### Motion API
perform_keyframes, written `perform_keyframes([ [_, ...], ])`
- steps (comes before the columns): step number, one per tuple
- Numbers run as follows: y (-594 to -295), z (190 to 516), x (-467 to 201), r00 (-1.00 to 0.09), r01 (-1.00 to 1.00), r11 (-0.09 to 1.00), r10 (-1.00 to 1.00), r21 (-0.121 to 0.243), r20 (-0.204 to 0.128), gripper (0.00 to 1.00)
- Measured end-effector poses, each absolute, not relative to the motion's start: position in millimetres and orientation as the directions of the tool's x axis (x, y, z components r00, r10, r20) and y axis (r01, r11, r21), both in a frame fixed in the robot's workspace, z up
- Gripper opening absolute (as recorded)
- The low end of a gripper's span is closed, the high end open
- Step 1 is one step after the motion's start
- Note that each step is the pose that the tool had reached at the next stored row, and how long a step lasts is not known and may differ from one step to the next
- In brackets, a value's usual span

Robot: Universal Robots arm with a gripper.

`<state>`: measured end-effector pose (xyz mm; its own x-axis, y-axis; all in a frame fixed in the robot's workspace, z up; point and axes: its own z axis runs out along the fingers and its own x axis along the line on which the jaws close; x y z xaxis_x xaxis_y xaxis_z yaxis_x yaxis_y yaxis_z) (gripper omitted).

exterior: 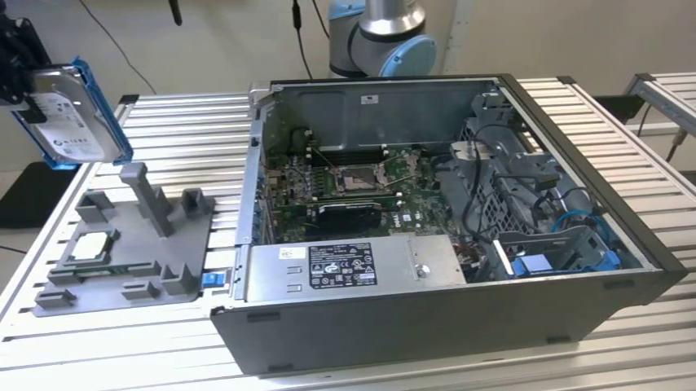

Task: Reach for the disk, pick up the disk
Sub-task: 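Pick up the disk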

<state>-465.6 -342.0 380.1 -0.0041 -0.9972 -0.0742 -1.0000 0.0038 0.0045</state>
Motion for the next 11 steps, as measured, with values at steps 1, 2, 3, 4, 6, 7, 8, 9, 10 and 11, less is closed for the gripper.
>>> perform_keyframes([
  [1, -342.0, 382.3, -465.5, -0.004, -1.000, 0.004, -0.997, 0.004, -0.074, 0.00],
  [2, -342.0, 384.3, -465.6, -0.004, -1.000, 0.004, -0.997, 0.005, -0.074, 0.00],
  [3, -342.0, 386.3, -465.6, -0.004, -1.000, 0.004, -0.997, 0.005, -0.074, 0.00],
  [4, -342.0, 388.2, -465.6, -0.004, -1.000, 0.004, -0.997, 0.005, -0.074, 0.00],
  [6, -342.0, 392.5, -465.6, -0.004, -1.000, 0.004, -0.997, 0.005, -0.074, 0.00],
  [7, -342.0, 394.5, -465.5, -0.004, -1.000, 0.004, -0.997, 0.005, -0.074, 0.00],
  [8, -342.0, 396.6, -465.6, -0.004, -1.000, 0.004, -0.997, 0.005, -0.074, 0.00],
  [9, -342.0, 398.7, -465.6, -0.004, -1.000, 0.004, -0.997, 0.005, -0.074, 0.00],
  [10, -342.0, 400.9, -465.6, -0.004, -1.000, 0.004, -0.997, 0.005, -0.074, 0.00],
  [11, -342.0, 403.0, -465.6, -0.004, -1.000, 0.004, -0.997, 0.004, -0.074, 0.00],
])
